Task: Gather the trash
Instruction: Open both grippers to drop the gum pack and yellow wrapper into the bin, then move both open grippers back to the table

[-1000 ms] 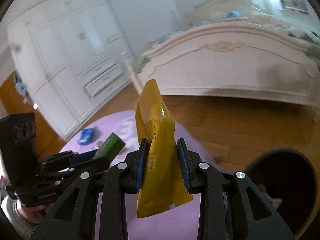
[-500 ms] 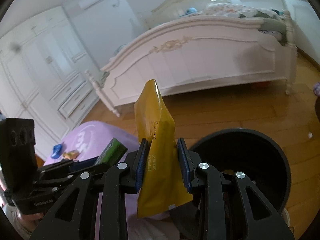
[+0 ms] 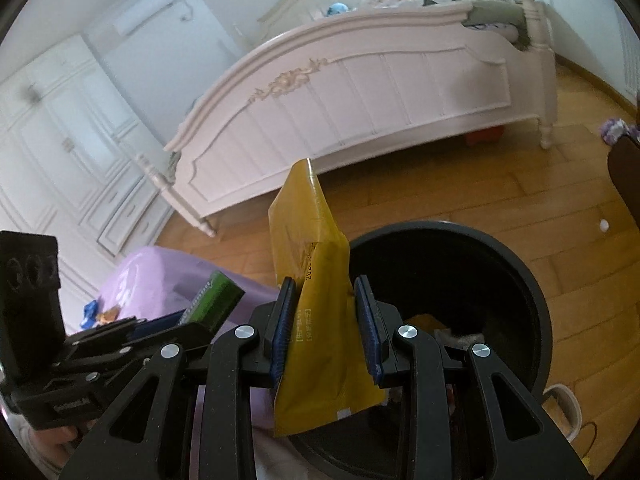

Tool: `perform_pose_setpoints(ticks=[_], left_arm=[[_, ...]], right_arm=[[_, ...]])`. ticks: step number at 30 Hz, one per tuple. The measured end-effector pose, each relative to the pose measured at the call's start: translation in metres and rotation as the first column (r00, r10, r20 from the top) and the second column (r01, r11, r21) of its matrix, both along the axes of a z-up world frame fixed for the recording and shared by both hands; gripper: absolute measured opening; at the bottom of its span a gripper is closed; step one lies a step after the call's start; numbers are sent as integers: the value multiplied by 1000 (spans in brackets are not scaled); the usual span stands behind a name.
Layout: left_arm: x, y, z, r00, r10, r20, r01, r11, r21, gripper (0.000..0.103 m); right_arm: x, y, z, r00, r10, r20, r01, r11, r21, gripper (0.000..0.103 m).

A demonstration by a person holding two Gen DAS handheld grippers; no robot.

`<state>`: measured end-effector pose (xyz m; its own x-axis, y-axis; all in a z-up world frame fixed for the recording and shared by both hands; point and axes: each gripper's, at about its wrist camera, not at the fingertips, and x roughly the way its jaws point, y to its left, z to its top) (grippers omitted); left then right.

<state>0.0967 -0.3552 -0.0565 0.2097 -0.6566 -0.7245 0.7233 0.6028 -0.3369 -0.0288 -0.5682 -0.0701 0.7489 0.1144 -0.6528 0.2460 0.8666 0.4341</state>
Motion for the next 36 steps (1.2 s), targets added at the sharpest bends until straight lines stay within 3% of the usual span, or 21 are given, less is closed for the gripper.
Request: perform_pose_setpoints(ticks=[7,9,11,18,24,28,36], left_arm=[[-1,-16,-1,1000,-19,20,19,1000,21,36],[-4,-17,1,999,-16,39,15,1000,21,60],[-6,-14,5,998,0,64,-1,1000,8,71],[-9,0,13,996,18,82,-18,1000,4,73],[-17,29,28,987,71,145,-74,997,12,79],[-23,60,39,972,138,189,-144,989,18,80],[-34,141,57,918,291,268,-305,952,12,80]], right_arm=[[-5,-11,-10,999,-24,-30,25,999,33,34],[-6,-14,-13,999,-33,-43,35,998,46,45],[-9,-15,-14,998,-47,-41,49,998,51,58],[-8,-4,-12,999,-32,-40,34,998,47,61],[3,21,-2,999,27,-28,-26,999,28,61],[12,48,8,996,83,-12,-83,996,11,61],[35,111,30,979,203,5,-202,979,-21,61]])
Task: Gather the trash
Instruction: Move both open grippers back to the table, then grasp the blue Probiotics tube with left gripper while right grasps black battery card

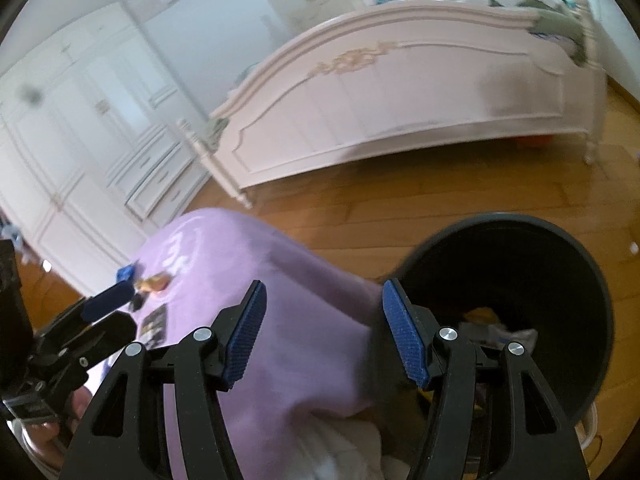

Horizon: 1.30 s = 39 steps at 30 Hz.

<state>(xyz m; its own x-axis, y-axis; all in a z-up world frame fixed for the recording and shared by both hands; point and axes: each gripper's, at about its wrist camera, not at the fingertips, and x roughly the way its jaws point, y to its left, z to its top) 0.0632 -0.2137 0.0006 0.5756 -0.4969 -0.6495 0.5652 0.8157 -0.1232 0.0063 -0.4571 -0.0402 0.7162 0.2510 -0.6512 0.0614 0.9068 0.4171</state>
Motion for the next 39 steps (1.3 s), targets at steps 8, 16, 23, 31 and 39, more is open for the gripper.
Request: perform_pose_setpoints(ticks=[8,16,23,31,39], left_arm=[[-4,80,3,990,141,18,-141,990,0,81],[-18,156,-11,965,260,12,-261,965,35,81],[-22,214,-36,942,331,-59,-326,941,87,81],[-25,228,-52,947,297,-120,-279,949,148,70],[-24,222,-62,949,291,-122,-258,937,234,52]], right_arm=[[23,74,12,991,133,-4,-133,990,-37,61],[33,146,16,963,270,-20,-270,960,-76,61],[40,199,9,925,376,-50,-379,920,-102,61],[48,236,-12,900,409,-148,-432,879,-201,64],[59,261,-21,890,406,-207,-455,822,-343,72]])
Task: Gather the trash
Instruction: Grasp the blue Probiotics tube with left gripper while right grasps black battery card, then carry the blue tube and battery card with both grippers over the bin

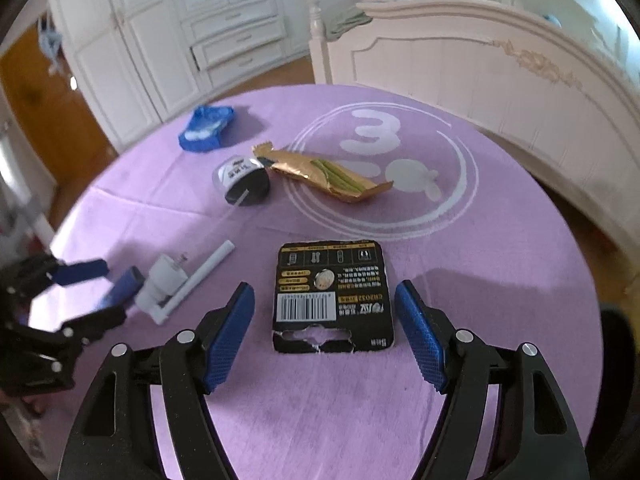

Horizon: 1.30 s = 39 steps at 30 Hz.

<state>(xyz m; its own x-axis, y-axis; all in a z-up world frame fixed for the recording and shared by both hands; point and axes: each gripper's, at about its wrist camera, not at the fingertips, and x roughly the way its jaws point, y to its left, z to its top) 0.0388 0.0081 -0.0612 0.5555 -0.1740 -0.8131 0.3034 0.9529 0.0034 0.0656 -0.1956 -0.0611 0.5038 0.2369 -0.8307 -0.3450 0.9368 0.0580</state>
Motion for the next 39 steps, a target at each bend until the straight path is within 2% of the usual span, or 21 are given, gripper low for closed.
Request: perform_pose_setpoints(ticks=[2,4,8,10,12,16,23,30,35,39], left_arm=[[0,1,0,1000,4,7,-4,1000,17,43],[0,5,0,1000,16,14,-16,1000,26,34],[2,9,2,999,27,20,-28,999,29,19],[3,14,3,999,34,12,-34,999,-1,18],[4,17,5,999,37,12,-36,999,-22,17],[0,15,15,999,22,45,-19,997,-73,17],[-2,-12,47,992,-33,124,48,991,-124,17],[9,-69,72,977,-120,176,146,979,-141,17],[19,-129,84,954,-196,228,230,964,-133,17],[24,-175,85,935,-264,238,300,945,-131,17]], right_arm=[[-2,7,-2,1000,13,17,-12,998,-58,70],[-2,10,-1,999,24,24,-23,998,-60,61],[-2,7,-2,999,23,22,-22,998,-52,61],[-2,3,-1,1000,16,17,-16,1000,-19,61],[-2,-8,2,1000,5,2,-5,998,59,61],[-7,-28,15,1000,-14,17,11,986,167,61],[-20,-64,39,996,-74,56,56,960,273,61],[-31,-116,55,980,-174,92,134,931,339,61],[-40,-164,61,959,-262,104,205,901,382,61],[-49,-203,60,935,-339,107,270,873,406,61]])
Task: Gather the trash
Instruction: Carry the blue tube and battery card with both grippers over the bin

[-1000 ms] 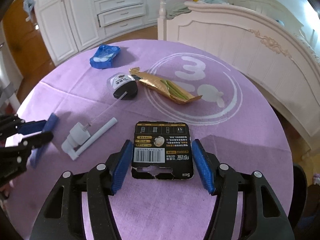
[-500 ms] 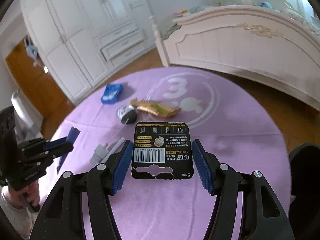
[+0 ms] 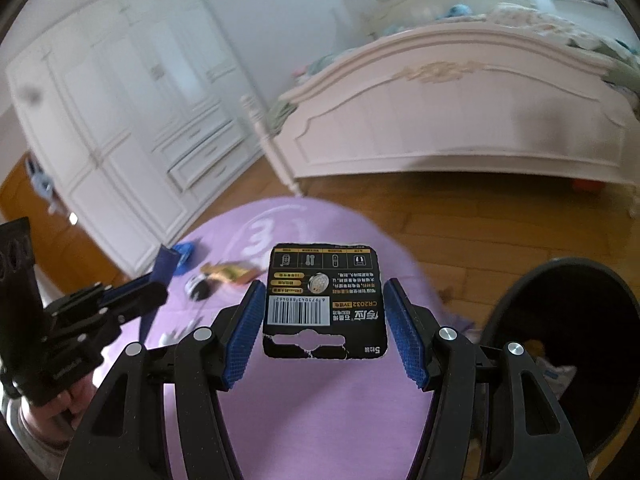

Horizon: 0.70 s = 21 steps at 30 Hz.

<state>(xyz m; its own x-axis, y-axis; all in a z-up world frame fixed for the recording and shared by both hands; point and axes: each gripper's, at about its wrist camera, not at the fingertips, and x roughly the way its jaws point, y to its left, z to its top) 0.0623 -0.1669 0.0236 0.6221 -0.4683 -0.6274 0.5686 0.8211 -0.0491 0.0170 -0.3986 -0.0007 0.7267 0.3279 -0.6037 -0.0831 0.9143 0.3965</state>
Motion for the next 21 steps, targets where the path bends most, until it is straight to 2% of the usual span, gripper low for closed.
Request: perform_pose_setpoints(ticks=[8,14,21], left_arm=[[1,-84,-9,990,-138,-11,138,990,5,17],[10,-135,-28,975,-212,-68,213,977,5,17],[16,-179,-50,954,-268,-134,270,963,-1,17]], right_arm=[[-20,-75,-14,988,-153,-15,153,987,42,61],[-31,-128,-35,966,-254,-52,257,964,66,61],[-39,-166,-66,939,-328,-106,337,938,84,61]])
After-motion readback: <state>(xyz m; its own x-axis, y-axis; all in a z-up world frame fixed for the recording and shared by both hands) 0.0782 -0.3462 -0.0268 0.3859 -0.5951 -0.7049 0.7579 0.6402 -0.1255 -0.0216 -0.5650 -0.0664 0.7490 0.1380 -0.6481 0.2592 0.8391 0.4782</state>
